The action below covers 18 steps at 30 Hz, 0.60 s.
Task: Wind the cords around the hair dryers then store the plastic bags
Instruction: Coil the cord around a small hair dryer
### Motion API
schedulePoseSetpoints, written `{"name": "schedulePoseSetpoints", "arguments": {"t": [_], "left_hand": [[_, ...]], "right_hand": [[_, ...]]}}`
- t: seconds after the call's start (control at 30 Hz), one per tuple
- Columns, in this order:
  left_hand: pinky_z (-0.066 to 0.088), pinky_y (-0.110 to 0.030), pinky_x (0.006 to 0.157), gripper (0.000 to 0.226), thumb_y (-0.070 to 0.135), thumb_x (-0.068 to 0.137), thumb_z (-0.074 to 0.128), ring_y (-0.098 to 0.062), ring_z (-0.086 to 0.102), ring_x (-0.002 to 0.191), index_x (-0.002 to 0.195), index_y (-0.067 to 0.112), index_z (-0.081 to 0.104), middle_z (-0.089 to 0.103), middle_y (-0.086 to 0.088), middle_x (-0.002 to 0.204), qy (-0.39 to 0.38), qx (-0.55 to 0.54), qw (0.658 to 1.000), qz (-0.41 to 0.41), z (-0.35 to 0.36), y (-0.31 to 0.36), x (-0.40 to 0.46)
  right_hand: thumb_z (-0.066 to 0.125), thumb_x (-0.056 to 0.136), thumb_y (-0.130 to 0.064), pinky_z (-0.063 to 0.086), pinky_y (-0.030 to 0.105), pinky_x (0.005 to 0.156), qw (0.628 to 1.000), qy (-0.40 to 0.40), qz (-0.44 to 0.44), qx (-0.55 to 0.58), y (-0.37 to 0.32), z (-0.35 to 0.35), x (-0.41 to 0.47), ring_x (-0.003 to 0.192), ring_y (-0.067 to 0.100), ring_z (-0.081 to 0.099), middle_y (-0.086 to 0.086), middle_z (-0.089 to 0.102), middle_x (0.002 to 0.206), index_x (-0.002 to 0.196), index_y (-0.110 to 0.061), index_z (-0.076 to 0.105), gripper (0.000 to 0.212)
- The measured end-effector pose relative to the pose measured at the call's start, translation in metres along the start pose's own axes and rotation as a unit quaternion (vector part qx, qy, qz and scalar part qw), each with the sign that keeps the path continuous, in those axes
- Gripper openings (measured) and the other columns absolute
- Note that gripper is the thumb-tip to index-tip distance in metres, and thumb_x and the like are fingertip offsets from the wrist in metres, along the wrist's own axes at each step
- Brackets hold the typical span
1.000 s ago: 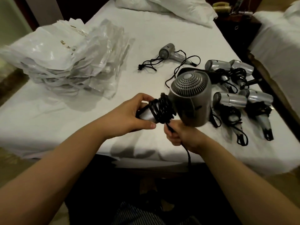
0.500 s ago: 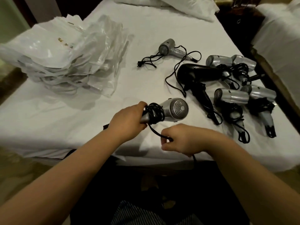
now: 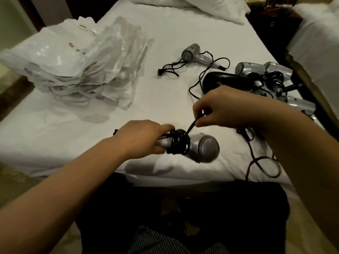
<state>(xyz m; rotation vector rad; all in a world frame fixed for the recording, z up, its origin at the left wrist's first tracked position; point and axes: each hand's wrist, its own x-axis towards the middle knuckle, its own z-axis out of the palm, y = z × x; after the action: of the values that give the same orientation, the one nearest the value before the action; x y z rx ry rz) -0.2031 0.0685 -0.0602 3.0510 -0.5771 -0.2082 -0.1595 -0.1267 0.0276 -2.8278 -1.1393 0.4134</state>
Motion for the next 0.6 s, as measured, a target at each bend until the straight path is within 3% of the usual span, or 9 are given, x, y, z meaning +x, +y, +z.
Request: {"name": "schedulePoseSetpoints", "arguments": {"t": [0.1,0.2,0.3,0.4,0.47,0.5,0.6], "left_hand": [[0.038,-0.026,0.065,0.061,0.042,0.08,0.063,-0.007,0.056,0.089,0.136,0.047,0.037,0.064,0.014,0.107,-0.026,-0.049,0.997,0.052,-0.013,0.003,-0.009],[0.035,-0.014,0.061,0.056,0.032,0.072,0.075,0.003,0.054,0.071,0.122,0.041,0.05,0.061,0.019,0.079,-0.06,-0.222,0.971,0.07,-0.018,0.004,-0.018],[0.04,-0.011,0.066,0.062,0.028,0.064,0.08,-0.001,0.062,0.077,0.113,0.04,0.044,0.069,0.007,0.086,-0.081,-0.418,0.903,0.056,-0.016,0.002,-0.025],[0.052,-0.028,0.074,0.075,0.032,0.059,0.074,-0.022,0.067,0.079,0.122,0.051,0.039,0.069,-0.013,0.094,-0.084,-0.571,0.814,0.061,-0.009,0.003,-0.028],[0.05,-0.032,0.064,0.075,0.028,0.064,0.071,-0.023,0.061,0.068,0.13,0.048,0.039,0.067,-0.018,0.089,-0.066,-0.629,0.772,0.058,-0.002,0.004,-0.025],[0.049,-0.032,0.061,0.071,0.028,0.067,0.07,-0.021,0.059,0.064,0.13,0.044,0.041,0.067,-0.014,0.086,-0.053,-0.648,0.758,0.051,0.002,0.005,-0.023],[0.048,-0.031,0.058,0.059,0.02,0.072,0.069,-0.019,0.057,0.061,0.122,0.044,0.047,0.068,-0.007,0.08,-0.008,-0.664,0.747,0.003,0.01,0.009,-0.016]], "right_hand": [[0.067,0.082,-0.037,0.031,0.013,0.054,0.997,0.013,-0.004,0.075,0.011,0.006,0.009,0.059,0.0,0.043,-0.011,0.046,0.063,0.069,-0.027,0.055,0.02],[0.068,0.081,-0.031,0.033,0.014,0.053,0.968,-0.017,0.011,0.251,0.029,0.025,0.011,0.054,0.0,0.041,-0.008,0.049,0.06,0.07,-0.015,0.063,0.02],[0.054,0.092,-0.012,0.038,0.012,0.052,0.906,-0.108,0.033,0.408,0.044,0.056,0.012,0.047,-0.002,0.045,-0.01,0.053,0.054,0.071,-0.008,0.06,0.023],[0.041,0.097,0.0,0.041,0.013,0.048,0.817,-0.119,0.014,0.564,0.046,0.099,0.015,0.047,0.002,0.047,-0.01,0.059,0.058,0.073,-0.007,0.05,0.027],[0.034,0.1,-0.008,0.034,0.012,0.04,0.74,-0.103,0.038,0.663,0.034,0.122,0.011,0.041,0.002,0.04,-0.009,0.056,0.055,0.077,-0.005,0.046,0.026],[0.033,0.102,-0.017,0.028,0.012,0.038,0.72,-0.097,0.047,0.686,0.026,0.131,0.007,0.039,0.002,0.033,-0.009,0.049,0.049,0.078,-0.004,0.047,0.03],[0.034,0.096,-0.039,0.017,0.019,0.042,0.725,-0.079,0.05,0.682,0.011,0.145,0.0,0.043,0.007,0.02,-0.005,0.028,0.05,0.076,-0.007,0.058,0.045]]}}
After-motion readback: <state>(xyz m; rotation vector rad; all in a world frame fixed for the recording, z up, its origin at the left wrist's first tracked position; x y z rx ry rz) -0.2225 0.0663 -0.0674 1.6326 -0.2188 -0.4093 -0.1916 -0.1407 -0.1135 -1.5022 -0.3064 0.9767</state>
